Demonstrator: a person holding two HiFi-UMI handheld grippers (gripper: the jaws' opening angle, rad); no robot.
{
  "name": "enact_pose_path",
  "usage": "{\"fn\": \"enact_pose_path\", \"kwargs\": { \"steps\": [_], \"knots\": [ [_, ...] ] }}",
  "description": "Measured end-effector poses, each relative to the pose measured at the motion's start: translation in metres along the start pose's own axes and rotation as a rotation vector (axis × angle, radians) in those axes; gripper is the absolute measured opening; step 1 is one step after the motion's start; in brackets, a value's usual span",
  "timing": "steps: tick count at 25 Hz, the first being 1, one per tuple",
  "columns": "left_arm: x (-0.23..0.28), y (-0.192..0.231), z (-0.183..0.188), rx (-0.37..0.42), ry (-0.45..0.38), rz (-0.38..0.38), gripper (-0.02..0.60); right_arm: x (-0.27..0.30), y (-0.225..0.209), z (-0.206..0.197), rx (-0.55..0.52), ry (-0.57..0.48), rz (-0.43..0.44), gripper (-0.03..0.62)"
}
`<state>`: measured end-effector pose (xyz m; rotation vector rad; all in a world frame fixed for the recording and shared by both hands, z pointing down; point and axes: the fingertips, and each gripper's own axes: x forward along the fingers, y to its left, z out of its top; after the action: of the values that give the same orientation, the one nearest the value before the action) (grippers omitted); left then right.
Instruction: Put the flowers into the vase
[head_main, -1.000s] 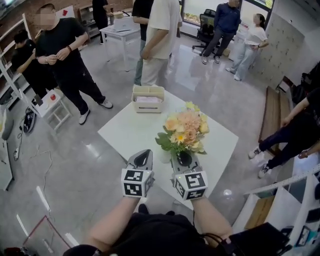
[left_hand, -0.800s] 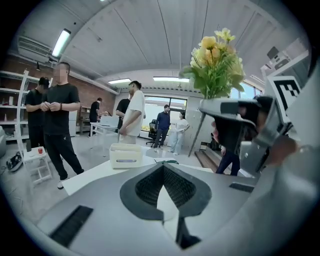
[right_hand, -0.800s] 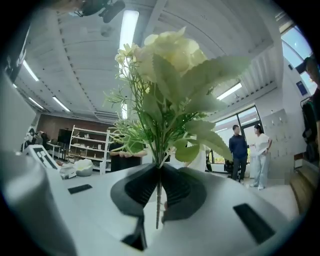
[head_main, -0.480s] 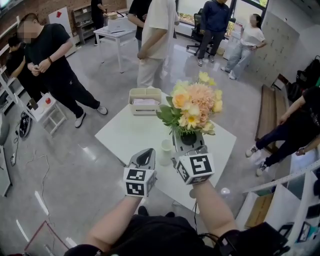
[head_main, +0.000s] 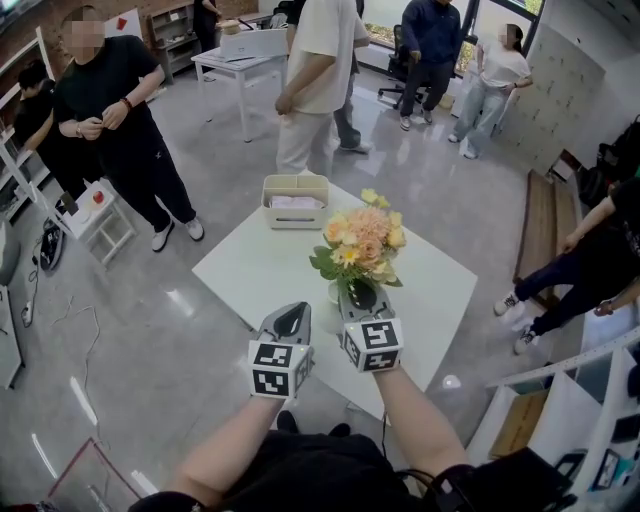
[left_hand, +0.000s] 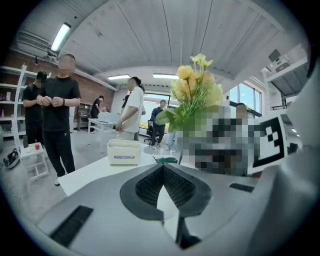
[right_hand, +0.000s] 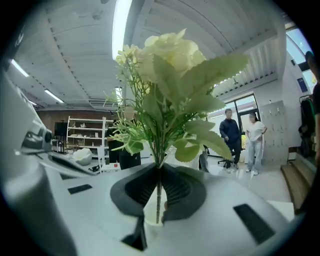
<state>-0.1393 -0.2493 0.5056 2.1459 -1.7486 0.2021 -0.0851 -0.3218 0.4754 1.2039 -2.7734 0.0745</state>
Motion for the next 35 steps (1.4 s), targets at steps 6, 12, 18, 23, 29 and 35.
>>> {"fn": "enact_pose_path", "kwargs": {
  "steps": [6,12,18,23,29,35],
  "knots": [
    [0.0,0.003,-0.005,-0.011,0.01,0.006,0.003,0.004,0.001,-0.053,0.012,0.146,0.003,0.032],
    [0.002,0.003,-0.005,-0.017,0.007,0.007,0.003,0.007,0.002,-0.071,0.003,0.225,0.01,0.032],
    [0.002,0.004,-0.002,-0.022,0.001,0.002,0.003,0.012,0.003,-0.075,0.004,0.293,0.016,0.034],
    [0.002,0.002,0.001,-0.019,-0.01,-0.002,0.003,0.015,0.003,-0.076,-0.007,0.371,0.04,0.04],
    [0.0,0.004,0.002,-0.029,-0.017,0.002,0.003,0.015,0.002,-0.079,-0.049,0.463,0.056,0.058],
    [-0.002,0.007,0.003,-0.031,-0.02,0.005,0.003,0.012,0.004,-0.077,-0.067,0.483,0.048,0.064]
  ]
}}
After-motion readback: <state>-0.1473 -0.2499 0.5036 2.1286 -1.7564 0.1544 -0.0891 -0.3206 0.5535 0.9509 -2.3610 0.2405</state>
